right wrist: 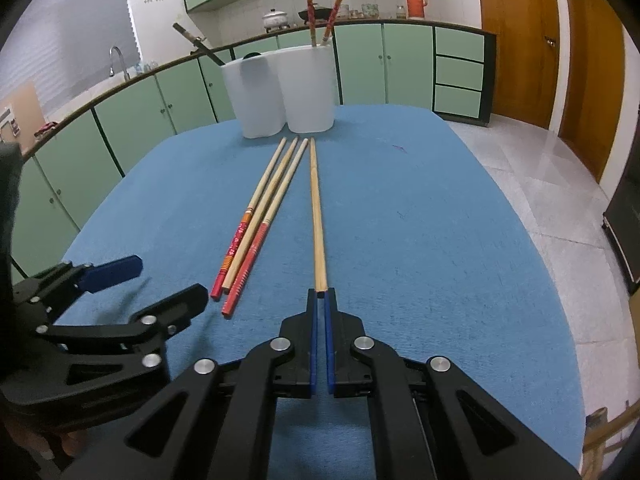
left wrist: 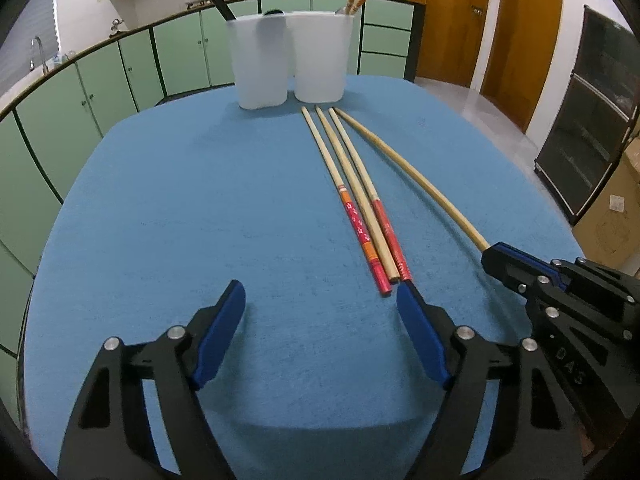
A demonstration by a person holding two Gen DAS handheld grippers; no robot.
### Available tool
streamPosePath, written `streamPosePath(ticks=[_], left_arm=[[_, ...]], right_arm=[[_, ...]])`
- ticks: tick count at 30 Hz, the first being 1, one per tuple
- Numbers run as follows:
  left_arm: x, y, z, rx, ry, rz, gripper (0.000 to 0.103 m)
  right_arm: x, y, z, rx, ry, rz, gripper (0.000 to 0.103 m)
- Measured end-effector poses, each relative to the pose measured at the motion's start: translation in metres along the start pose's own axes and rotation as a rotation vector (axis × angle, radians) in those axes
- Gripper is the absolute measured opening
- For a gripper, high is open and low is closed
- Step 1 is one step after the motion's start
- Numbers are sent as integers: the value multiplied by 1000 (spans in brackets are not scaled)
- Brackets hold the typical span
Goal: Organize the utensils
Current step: 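Move the right tool over a plain wooden chopstick and close on it, then grasp a red-patterned chopstick with the left tool while the right tool holds its chopstick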
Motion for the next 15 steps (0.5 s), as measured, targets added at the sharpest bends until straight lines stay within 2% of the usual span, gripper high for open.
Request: streamPosePath(ticks=[6,7,9,11,12,14,15], left_arm=[[4,-7,2,-19,-1,-11,72],[5,-8,1,-17,3,-11,68],[4,-9,-1,-14,10,-7,59],[5,-10,-3,-7,10,-1,40],[6,-10,-3,-4,9,5,36],[5,-10,-4,2,18,13,16],[4,-9,-3,2,21,16,12]], right_arm=[[3,-3,2,-6,-19,-6,3],[3,-3,2,-8,-22,-7,3],[4,-5,2,-11,-27,-11,3],[3,-6,4,-15,-27,-15,0],[3,-7,4,-17,-26,-17,0],[3,-8,4,-19,-27,-19,0],[3,-8,4,-19,-28,-20,0]])
Point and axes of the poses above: each gripper's, at about its wrist camera, not at the fingertips, and y roughly against the way its jaws point, x to its right, z to its underside, the point moved 2 cm from there along -y, roughly the way its jaws point, and after that the axes turned 14 degrees about x, right-handed, at the moved point
